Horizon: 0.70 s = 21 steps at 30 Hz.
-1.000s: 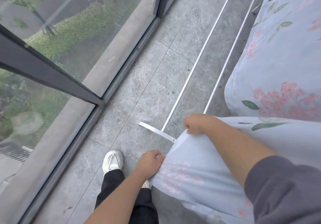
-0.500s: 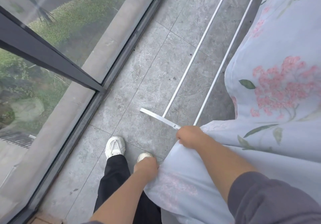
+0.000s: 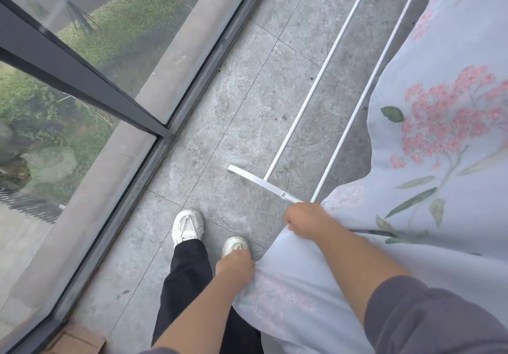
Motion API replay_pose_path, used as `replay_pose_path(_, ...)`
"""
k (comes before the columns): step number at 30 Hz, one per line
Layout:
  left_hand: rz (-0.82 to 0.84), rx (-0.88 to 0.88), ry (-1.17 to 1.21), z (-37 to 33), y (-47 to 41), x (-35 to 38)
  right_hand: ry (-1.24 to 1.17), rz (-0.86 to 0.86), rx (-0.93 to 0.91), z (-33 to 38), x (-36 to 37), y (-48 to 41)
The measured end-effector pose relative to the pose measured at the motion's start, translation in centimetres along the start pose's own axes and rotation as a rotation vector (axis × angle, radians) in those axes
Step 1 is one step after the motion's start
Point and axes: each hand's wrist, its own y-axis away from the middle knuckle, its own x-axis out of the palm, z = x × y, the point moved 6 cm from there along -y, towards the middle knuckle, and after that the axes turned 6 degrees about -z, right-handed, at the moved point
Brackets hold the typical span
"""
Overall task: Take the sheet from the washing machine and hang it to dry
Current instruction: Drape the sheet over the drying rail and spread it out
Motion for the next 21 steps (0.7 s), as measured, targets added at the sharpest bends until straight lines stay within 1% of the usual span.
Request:
replay_pose_path(2, 0.032, 0.005, 0.011, 0.0, 0.2, 0.3, -0.017, 0.022, -0.001, 0.3, 0.4, 0.2)
replay_pose_path(4, 0.028, 0.022, 0.035, -0.1, 0.6, -0.1, -0.03, 0.008, -0.006, 0.5, 0.2, 0.5)
replay_pose_path(8, -0.085, 0.065, 0.177, -0.5, 1.3, -3.1, -0.094, -0.13, 0.008, 0.4, -2.2, 0.9)
replay_pose_path(11, -0.229, 0.117, 0.281, -1.5, 2.1, -7.1, -0.151, -0.347, 0.058, 0.1, -5.7, 1.8)
replay_pose_path(14, -0.433, 0.174, 0.405, -3.0, 3.6, -12.2, -0.232, -0.586, 0.102, -0.1, -9.9, 3.4)
replay_pose_path(18, -0.655, 0.246, 0.569, -4.7, 7.1, -18.4, -0.492, -0.838, 0.159, -0.1, -16.0, 6.5)
replay_pose_path(21, -0.743, 0.294, 0.695, -5.4, 10.4, -22.1, -0.765, -1.045, 0.155, 0.2, -20.5, 8.9)
